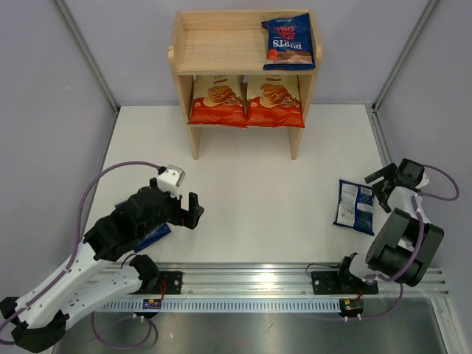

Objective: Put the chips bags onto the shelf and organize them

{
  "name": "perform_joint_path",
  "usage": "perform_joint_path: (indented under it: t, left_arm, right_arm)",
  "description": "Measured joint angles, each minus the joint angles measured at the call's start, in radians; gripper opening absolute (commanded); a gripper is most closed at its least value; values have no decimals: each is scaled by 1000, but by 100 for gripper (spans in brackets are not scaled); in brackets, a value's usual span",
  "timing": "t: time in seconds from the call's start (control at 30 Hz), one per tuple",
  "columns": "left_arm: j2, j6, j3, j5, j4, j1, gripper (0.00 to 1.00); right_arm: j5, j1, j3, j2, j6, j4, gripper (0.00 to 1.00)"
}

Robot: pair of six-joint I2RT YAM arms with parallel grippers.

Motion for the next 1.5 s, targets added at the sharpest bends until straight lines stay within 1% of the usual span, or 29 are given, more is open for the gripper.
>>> perform_joint_path:
  t: [0.1,0.13,0.2,0.27,0.3,0.33,0.43,0.47,0.53,0.57,0.63,0.73,0.9,1.1,1.2,1.3,1.37,1.43,1.5]
  left_arm:
    - [0,4,-1,17,3,0,99]
    - [0,5,-1,20,4,0,99]
    - [3,6,-1,24,4,0,99]
    - [8,10,-1,31,5,0,99]
    - [12,11,-1,34,5,0,99]
    - [14,13,-1,35,5,0,99]
    - [18,13,-1,38,5,0,99]
    - [18,13,-1,38,5,0,99]
    - [17,13,-1,38,5,0,99]
    - [17,13,-1,38,5,0,99]
    - [17,13,-1,38,5,0,99]
    - [18,12,-1,37,4,0,99]
    - [30,-11,5,37,5,0,99]
    - [40,-72,4,40,46,0,99]
    - [45,-105,-7,53,96,0,99]
    - [55,-140,-39,79,183,0,99]
    - [67,-170,-72,101,263,0,99]
    - [82,-198,-116,138,359,0,99]
    - [106,-225,-163,194,474,0,99]
  right_arm:
    - [-38,-5,0,82,0,33,88]
    - [-47,-5,0,108,0,36,84]
    - [-61,-5,-2,142,0,38,80]
    - [-69,-5,-4,157,0,42,61]
    - [-72,-5,-6,159,-3,44,54]
    - [-77,-5,-7,159,-3,48,43]
    - [-97,-5,-20,156,0,77,30]
    - [-105,-5,-27,151,0,86,24]
    - [-116,-5,-44,134,0,102,20]
    - [-120,-5,-52,124,1,105,14]
    - [-125,-5,-67,104,1,110,11]
    - [-150,-5,-94,52,5,114,0]
    - [-222,-5,-138,-40,31,133,0]
    - [-346,-5,-166,-96,98,168,0]
    - [-439,-5,-192,-130,170,224,0]
    - [-521,11,-228,-180,276,294,0]
    - [-537,62,-253,-230,365,338,0]
    - [-534,153,-266,-296,451,362,0]
    - [-488,269,-270,-367,536,381,0]
